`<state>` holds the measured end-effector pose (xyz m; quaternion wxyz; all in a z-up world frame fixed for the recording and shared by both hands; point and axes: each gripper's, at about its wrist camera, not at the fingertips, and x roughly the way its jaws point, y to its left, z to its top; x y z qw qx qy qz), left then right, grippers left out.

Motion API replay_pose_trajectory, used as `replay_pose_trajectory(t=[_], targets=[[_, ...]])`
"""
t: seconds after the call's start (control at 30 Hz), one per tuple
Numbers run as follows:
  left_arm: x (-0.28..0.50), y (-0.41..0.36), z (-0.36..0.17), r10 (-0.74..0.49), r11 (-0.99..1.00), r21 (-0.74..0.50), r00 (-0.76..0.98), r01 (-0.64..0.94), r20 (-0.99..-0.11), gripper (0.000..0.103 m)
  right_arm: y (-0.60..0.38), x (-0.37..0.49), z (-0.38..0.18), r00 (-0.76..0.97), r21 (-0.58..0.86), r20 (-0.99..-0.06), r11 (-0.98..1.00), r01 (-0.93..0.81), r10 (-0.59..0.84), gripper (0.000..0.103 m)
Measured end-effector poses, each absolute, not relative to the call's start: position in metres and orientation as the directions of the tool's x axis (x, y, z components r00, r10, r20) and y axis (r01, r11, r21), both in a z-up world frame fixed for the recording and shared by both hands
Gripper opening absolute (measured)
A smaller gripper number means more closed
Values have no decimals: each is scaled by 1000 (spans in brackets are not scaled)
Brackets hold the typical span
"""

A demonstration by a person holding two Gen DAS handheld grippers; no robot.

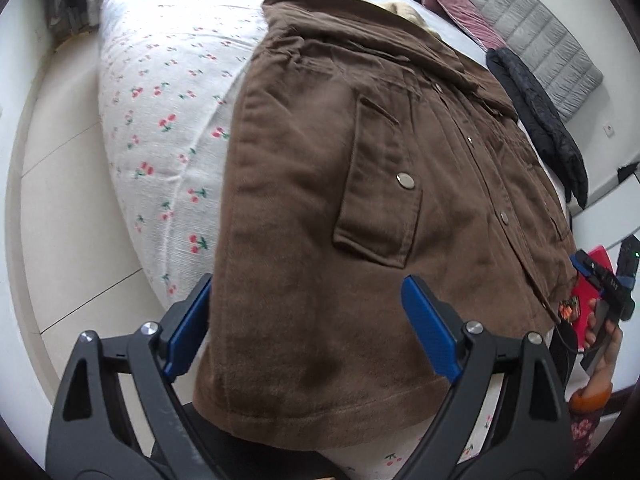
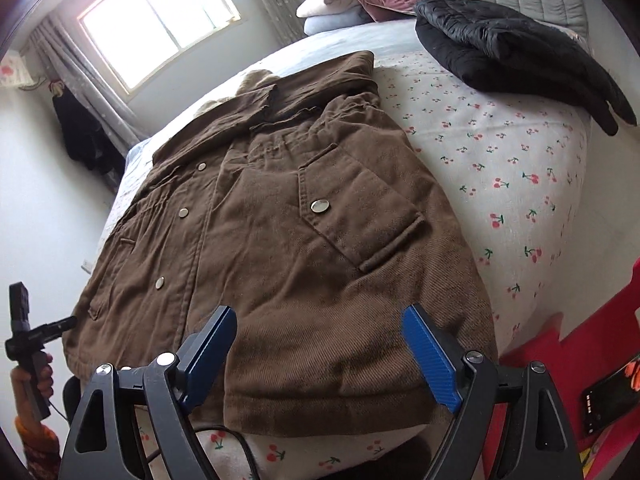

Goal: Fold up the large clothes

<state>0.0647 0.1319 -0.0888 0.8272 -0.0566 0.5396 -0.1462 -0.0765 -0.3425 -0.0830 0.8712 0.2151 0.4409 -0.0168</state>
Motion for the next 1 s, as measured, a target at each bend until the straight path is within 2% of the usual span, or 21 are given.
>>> replay_pose_trajectory(t=[0.2, 0.47, 0.77, 0.87, 0.9, 1.0], targets=[[65, 138, -98, -366, 927, -309, 335, 212, -868, 91, -360, -82, -76, 628, 398, -754, 894, 204, 192, 86], [63, 157, -97, -450, 892, -406, 318, 198, -834, 91, -389, -83, -67, 645, 397, -749, 882, 253, 153, 86], [65, 176, -108, -550, 835, -518, 302, 187, -778, 88, -419, -75, -118, 625, 646, -674, 724, 241, 394, 86], [61, 177, -107, -571, 821, -536, 287, 196, -769, 82, -410, -77, -121, 644, 642, -656, 740, 200, 394, 86], [60, 177, -108, -576, 818, -541, 282, 197, -767, 81, -408, -77, -120, 645, 650, -647, 736, 188, 407, 85], [55, 179, -107, -598, 802, -566, 267, 191, -756, 71, -400, -73, -118, 627, 657, -645, 737, 161, 438, 69]])
